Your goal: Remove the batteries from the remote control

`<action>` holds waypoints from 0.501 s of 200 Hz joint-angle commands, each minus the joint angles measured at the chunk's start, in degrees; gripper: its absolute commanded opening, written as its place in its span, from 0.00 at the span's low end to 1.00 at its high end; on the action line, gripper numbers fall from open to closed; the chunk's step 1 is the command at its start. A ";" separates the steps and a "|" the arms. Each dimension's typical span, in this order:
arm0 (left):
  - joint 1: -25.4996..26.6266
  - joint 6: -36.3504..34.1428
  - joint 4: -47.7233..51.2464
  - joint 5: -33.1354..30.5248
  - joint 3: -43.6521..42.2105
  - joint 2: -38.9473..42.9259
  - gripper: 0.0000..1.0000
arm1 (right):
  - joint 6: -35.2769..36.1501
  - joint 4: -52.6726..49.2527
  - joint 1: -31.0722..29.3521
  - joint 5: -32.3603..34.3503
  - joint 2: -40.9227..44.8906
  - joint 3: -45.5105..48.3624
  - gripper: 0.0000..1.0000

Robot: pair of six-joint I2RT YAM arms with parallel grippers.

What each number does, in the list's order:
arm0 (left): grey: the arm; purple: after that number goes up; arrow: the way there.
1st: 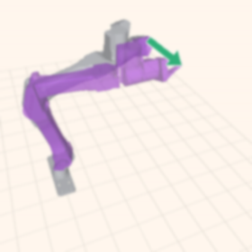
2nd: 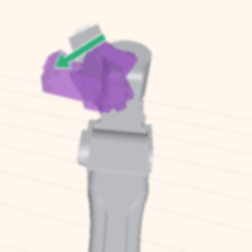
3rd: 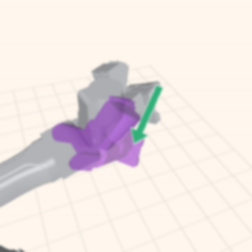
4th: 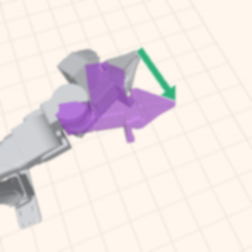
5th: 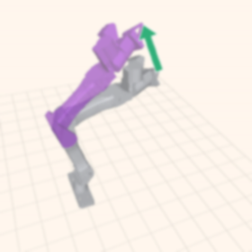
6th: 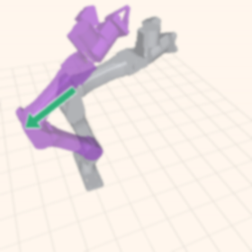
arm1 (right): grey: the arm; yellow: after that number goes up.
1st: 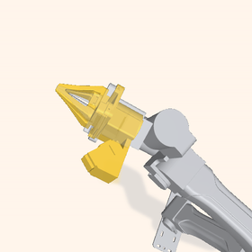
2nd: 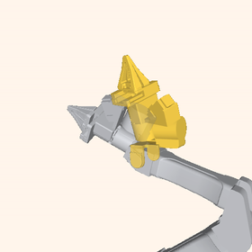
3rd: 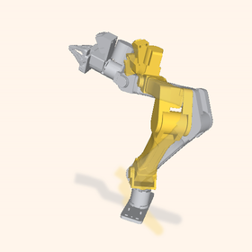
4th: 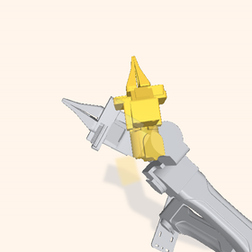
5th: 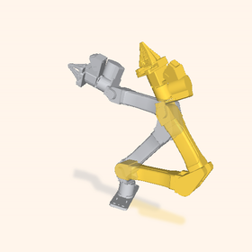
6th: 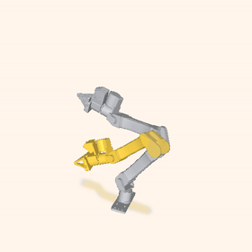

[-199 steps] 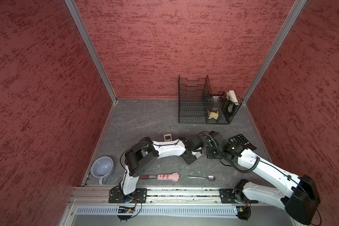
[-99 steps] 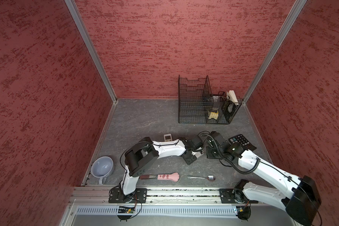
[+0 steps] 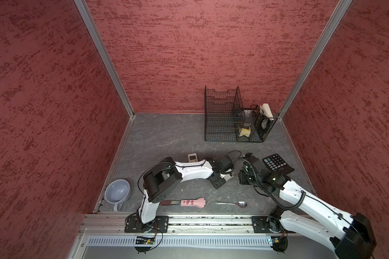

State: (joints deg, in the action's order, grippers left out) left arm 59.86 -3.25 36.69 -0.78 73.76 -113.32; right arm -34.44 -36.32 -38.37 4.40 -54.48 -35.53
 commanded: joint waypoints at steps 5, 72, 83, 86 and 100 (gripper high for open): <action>2.91 -1.80 -1.44 3.90 -4.85 -9.47 0.31 | 2.16 13.56 0.15 -3.11 0.22 1.40 0.00; 3.16 -1.82 -1.49 4.10 -4.94 -9.99 0.31 | 3.50 15.55 0.10 -2.04 2.43 1.30 0.00; 3.16 -1.80 -1.50 4.12 -4.89 -9.94 0.30 | 3.50 15.66 0.05 -1.97 2.45 1.02 0.00; 3.23 -1.79 -1.48 4.09 -4.93 -9.99 0.30 | 3.58 15.60 0.12 -1.90 2.45 0.88 0.00; 3.31 -1.82 -1.58 4.11 -5.02 -10.07 0.30 | 3.84 15.36 0.07 -1.43 2.45 0.23 0.00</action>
State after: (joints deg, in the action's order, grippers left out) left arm 60.03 -2.35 36.62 -1.02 73.71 -113.40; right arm -31.11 -34.15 -38.15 4.36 -52.58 -33.80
